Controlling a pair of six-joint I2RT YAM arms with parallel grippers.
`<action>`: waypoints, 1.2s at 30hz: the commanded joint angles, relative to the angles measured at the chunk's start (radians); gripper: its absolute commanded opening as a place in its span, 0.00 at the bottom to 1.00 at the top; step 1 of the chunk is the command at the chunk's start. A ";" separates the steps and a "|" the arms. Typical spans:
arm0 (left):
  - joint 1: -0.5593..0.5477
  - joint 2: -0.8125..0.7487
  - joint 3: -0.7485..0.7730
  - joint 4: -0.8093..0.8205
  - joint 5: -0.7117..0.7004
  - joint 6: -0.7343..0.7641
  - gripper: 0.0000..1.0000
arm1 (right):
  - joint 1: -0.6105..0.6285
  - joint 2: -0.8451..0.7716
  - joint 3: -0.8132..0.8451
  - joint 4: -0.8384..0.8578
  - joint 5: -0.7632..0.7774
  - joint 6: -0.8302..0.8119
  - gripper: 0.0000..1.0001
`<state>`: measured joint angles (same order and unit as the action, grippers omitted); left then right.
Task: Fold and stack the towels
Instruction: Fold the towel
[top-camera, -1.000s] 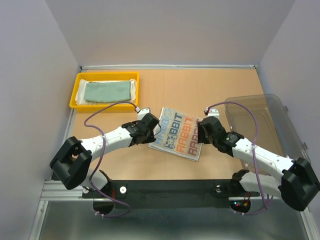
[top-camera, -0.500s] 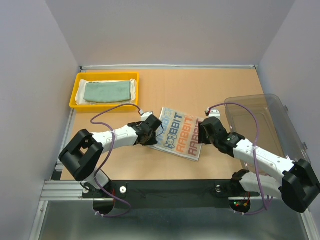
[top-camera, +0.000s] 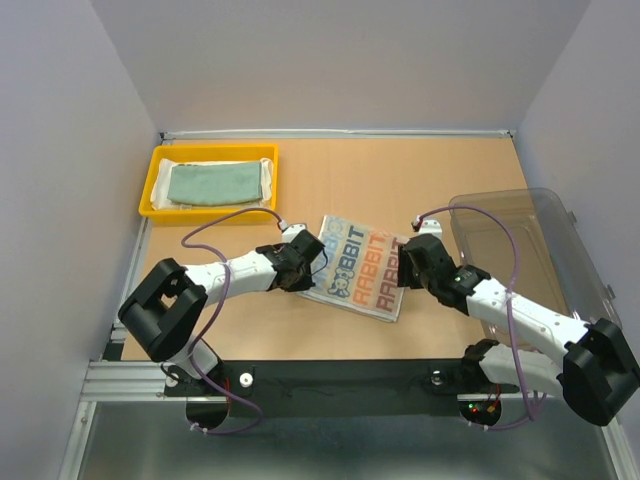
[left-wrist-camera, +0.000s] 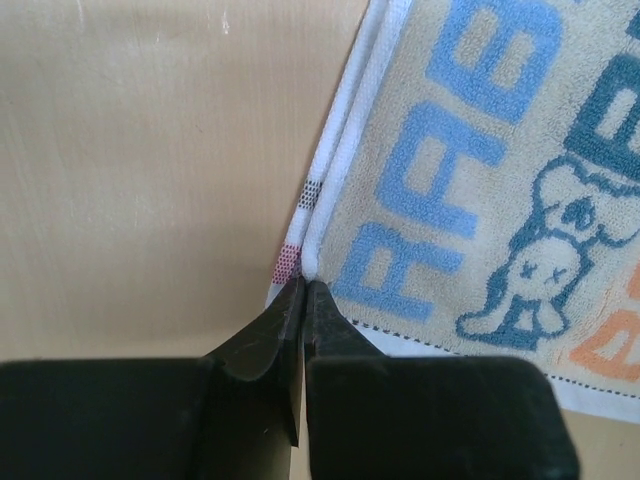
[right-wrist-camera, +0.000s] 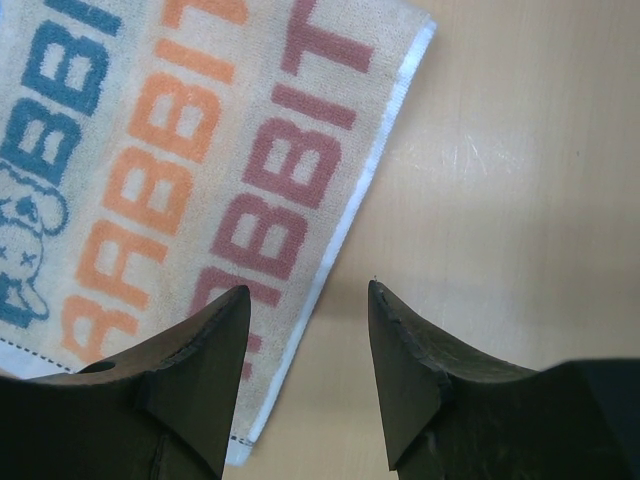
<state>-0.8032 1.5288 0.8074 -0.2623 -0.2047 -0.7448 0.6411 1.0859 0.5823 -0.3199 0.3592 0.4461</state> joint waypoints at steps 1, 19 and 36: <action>-0.004 -0.061 0.033 -0.080 -0.044 0.005 0.00 | -0.008 -0.020 -0.010 0.051 0.010 0.014 0.56; -0.004 -0.101 0.023 -0.140 -0.012 0.009 0.03 | -0.026 -0.001 -0.018 0.065 0.010 0.022 0.56; -0.004 -0.084 -0.102 -0.103 0.021 -0.016 0.03 | -0.166 0.164 0.070 0.387 -0.276 0.062 0.43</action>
<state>-0.8032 1.4559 0.7517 -0.3565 -0.1982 -0.7498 0.4873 1.2144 0.5858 -0.1326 0.2020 0.4774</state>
